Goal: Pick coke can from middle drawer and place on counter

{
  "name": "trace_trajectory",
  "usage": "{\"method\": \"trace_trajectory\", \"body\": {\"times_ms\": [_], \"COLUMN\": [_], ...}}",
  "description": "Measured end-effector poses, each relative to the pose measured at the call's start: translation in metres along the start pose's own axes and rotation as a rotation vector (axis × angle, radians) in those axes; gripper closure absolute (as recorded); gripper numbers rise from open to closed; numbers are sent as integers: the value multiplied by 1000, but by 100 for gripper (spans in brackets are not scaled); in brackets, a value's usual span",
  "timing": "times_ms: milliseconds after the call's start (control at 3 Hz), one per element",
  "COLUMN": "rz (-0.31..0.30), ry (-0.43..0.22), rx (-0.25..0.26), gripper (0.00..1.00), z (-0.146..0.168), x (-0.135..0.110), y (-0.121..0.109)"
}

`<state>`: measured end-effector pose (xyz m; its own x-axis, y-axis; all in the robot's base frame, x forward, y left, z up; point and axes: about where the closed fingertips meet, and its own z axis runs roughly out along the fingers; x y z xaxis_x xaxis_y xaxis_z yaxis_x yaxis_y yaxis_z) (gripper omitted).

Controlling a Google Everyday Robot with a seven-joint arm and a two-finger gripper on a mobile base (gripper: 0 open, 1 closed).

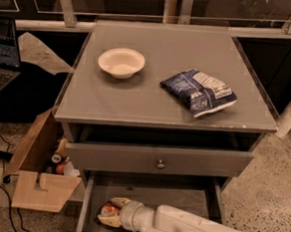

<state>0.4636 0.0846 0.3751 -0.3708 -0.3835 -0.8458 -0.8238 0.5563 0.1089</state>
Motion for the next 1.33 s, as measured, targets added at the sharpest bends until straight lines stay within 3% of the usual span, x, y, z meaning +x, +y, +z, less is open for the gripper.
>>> {"method": "trace_trajectory", "body": {"times_ms": [333,667,1000,1333], "rz": [0,0,22,-21], "ry": [0,0,-73,-49], "rx": [0,0,-52,-62], "gripper": [84,100,100,100], "z": [0,0,-3,-13], "x": [0,0,-17,-36], "y": [0,0,2,-1]}}
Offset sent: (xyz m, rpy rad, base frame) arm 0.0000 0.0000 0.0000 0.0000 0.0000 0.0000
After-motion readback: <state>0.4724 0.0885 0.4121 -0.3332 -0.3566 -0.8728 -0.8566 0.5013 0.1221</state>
